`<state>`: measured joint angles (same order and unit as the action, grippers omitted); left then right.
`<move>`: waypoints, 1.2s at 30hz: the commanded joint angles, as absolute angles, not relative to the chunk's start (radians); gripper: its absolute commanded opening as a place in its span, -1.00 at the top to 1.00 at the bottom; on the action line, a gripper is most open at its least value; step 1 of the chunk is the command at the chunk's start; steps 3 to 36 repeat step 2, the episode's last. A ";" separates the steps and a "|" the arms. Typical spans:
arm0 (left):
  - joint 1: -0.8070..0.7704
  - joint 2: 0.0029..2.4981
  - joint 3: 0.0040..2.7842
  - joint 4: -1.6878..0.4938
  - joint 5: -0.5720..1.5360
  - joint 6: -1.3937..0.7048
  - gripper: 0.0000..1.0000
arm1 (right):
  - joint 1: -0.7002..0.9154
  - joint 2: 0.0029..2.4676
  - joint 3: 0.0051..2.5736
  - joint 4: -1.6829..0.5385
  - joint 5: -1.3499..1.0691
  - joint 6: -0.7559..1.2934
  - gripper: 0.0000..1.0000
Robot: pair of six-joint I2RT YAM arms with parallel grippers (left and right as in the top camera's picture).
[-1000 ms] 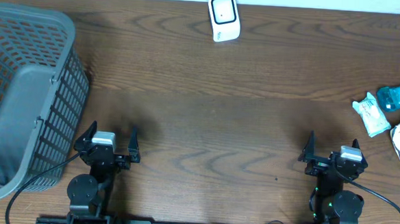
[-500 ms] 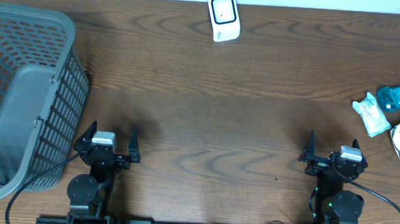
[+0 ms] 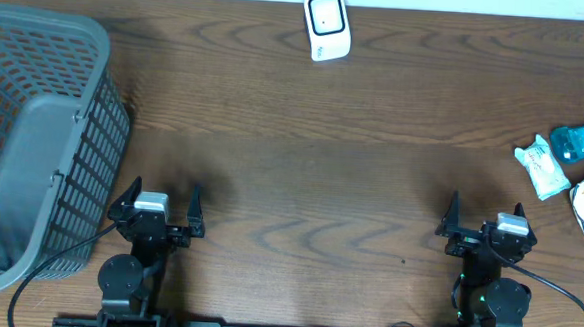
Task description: Scan the item barcode
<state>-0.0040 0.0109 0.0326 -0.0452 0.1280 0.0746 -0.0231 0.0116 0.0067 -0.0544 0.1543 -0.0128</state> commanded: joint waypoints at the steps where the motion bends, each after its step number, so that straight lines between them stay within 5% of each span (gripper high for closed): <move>1: -0.003 0.004 0.004 -0.061 0.123 0.066 -0.95 | -0.034 0.006 0.006 -0.057 0.166 -0.031 -0.98; 36: -0.003 0.004 0.004 -0.061 0.123 0.066 -0.96 | -0.034 0.006 0.006 -0.057 0.166 -0.031 -0.98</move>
